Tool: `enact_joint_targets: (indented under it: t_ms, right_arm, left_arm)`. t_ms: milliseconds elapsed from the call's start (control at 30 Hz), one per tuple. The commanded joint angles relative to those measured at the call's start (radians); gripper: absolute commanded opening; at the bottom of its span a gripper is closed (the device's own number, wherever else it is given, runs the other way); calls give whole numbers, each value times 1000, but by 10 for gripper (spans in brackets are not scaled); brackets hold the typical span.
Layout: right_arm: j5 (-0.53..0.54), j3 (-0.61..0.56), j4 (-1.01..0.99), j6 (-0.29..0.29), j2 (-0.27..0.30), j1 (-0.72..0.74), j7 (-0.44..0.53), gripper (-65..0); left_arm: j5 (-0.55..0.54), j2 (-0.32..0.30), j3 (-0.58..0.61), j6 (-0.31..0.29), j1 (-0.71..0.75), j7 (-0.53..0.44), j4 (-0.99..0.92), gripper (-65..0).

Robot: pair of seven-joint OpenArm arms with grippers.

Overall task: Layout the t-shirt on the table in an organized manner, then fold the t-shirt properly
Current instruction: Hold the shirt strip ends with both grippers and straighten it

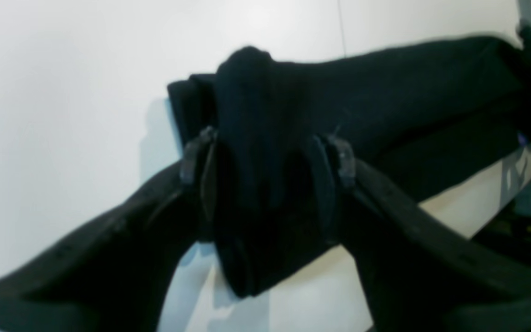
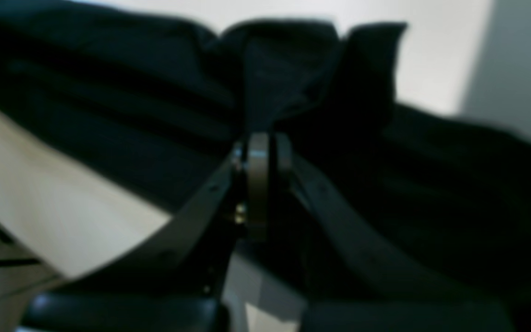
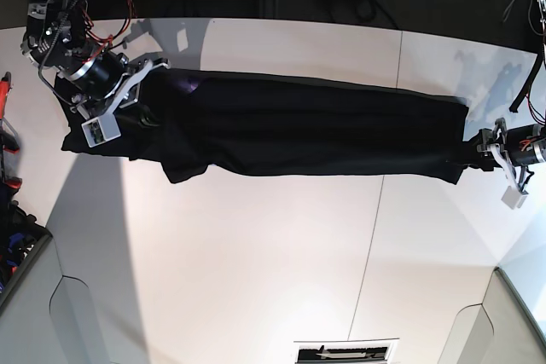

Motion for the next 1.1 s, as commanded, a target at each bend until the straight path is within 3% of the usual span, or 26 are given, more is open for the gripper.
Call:
enact_joint_targets:
  t_ms: [0, 67, 167, 200, 233, 367, 433, 733, 933, 1000, 1067]
  right_arm:
    - [14, 3, 22, 0, 10, -8, 23, -650]
    - [11, 3, 22, 0, 10, -27, 23, -650]
    - [8, 3, 22, -1, 7, -34, 24, -316]
    - [8, 3, 22, -1, 5, -34, 28, -230]
    - [8, 3, 22, -1, 4, -34, 32, -194]
    - [8, 3, 22, -1, 4, -34, 31, -199]
    - [8, 3, 22, -1, 5, -34, 31, -199]
    - [7, 3, 22, -4, 5, -34, 31, -199]
    - [8, 3, 22, -4, 1, -31, 31, -199]
    - [8, 3, 22, -5, -1, -28, 32, -199]
    - [8, 3, 22, -5, -1, -28, 43, -199]
  left_arm:
    - [-29, -39, -9, -12, -19, -11, 14, -310]
    - [-28, -47, -9, -12, -18, -14, 14, -273]
    - [-5, -48, -9, -12, -10, -35, 14, -254]
    - [14, -48, -9, -12, -4, -51, 14, -254]
    - [35, -48, -9, -12, 2, -67, 14, -254]
    - [164, -48, -9, -12, 27, -176, 7, -254]
    - [170, -45, -9, -12, 34, -196, 2, -254]
    - [70, 31, -9, -12, 79, -67, 1, -254]
    - [3, 72, -8, -12, 129, -41, 1, -263]
    - [-30, 74, -8, -12, 142, -41, 1, -354]
    - [-40, 74, -9, -12, 147, -41, 1, -559]
